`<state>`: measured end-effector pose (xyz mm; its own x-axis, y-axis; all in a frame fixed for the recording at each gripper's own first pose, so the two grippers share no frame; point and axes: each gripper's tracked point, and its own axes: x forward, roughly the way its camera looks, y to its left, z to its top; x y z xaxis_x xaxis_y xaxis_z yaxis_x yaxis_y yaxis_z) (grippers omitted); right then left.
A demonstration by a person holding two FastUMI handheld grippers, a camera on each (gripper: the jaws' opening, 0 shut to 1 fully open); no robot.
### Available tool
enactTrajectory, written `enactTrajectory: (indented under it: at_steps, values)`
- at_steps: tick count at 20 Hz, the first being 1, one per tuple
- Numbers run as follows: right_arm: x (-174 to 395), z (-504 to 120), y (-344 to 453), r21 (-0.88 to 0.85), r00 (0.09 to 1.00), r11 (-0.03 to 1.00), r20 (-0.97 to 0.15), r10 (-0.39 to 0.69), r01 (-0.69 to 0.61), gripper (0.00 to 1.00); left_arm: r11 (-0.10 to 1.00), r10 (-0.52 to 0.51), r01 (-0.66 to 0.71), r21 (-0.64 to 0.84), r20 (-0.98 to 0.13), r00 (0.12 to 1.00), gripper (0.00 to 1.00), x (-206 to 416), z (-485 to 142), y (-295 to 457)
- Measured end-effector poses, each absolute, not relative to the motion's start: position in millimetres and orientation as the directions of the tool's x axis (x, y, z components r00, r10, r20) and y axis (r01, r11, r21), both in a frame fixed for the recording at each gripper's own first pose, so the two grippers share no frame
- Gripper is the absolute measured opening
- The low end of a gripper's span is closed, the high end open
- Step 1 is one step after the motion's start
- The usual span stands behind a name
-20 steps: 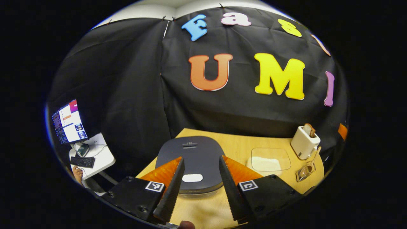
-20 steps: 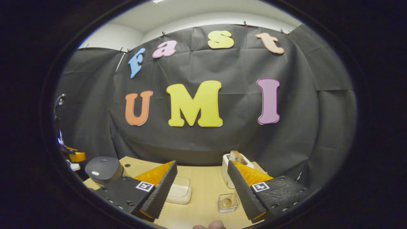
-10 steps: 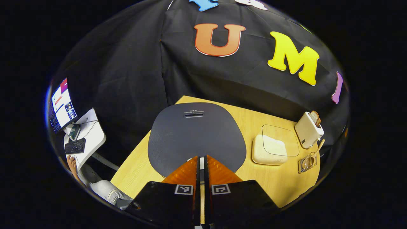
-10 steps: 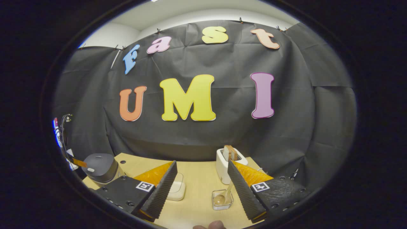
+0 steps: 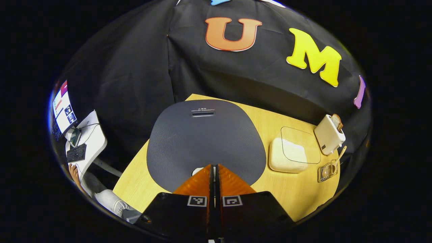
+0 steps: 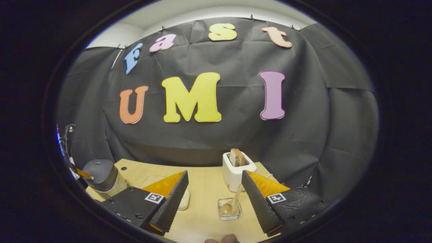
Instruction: Close the left gripper, press the button to open the rice cooker; take a wooden spoon from the chopstick holder with the right hand, scoop a spoonful of rice and pour it into the rice cooker, then put the wooden spoon back into the chopstick holder.
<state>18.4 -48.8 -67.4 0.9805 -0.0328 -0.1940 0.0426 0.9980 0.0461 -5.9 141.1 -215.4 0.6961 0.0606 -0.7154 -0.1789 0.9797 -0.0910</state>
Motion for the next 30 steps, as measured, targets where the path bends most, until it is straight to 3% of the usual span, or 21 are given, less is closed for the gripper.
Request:
enactTrajectory:
  at_steps: [7, 11, 14, 15, 16, 21, 26, 30]
  values:
    - [19.7, -61.7, -34.4, 0.033, 0.982, 0.999, -0.189, -0.007, 0.013, 0.95, 0.984, 0.056, -0.152, -0.095, -0.645, 0.762, 0.03, -2.4, -191.7, 135.8]
    - [18.2, -58.6, -36.4, 0.053, 0.982, 0.998, -0.189, -0.009, 0.019, 0.94, 0.996, 0.074, -0.092, -0.011, -0.497, 0.864, 0.69, 15.2, -134.5, 126.0]
    - [16.6, -54.1, -45.5, 0.048, 0.984, 0.998, -0.175, -0.029, 0.038, 0.96, 0.985, 0.173, -0.160, 0.066, -0.335, 0.926, 0.99, 28.4, -83.2, 136.0]
    - [16.5, -52.7, -47.5, 0.043, 0.985, 0.998, -0.171, -0.028, 0.036, 0.95, 0.983, 0.182, -0.167, 0.072, -0.311, 0.933, 0.92, 27.9, -76.5, 132.7]
    - [15.2, -52.0, -50.8, 0.037, 0.986, 0.999, -0.167, -0.030, 0.036, 0.95, 0.984, 0.178, -0.165, 0.069, -0.301, 0.937, 0.99, 25.1, -71.9, 129.3]
    - [13.7, -62.6, -77.3, 0.008, 0.979, 0.997, -0.191, -0.070, 0.073, 0.95, 0.989, 0.144, -0.146, 0.012, -0.288, 0.947, 0.99, 14.1, -69.3, 102.7]
    - [18.6, -83.7, -89.4, 0.028, 0.966, 0.998, -0.253, -0.046, 0.055, 0.95, 0.992, 0.129, -0.129, 0.013, -0.214, 0.968, 0.99, 17.5, -50.5, 79.0]
    - [33.2, -111.5, -100.8, 0.045, 0.949, 0.998, -0.315, -0.022, 0.038, 0.95, 0.996, 0.093, -0.093, 0.011, -0.228, 0.969, 0.99, 16.4, -49.1, 56.5]
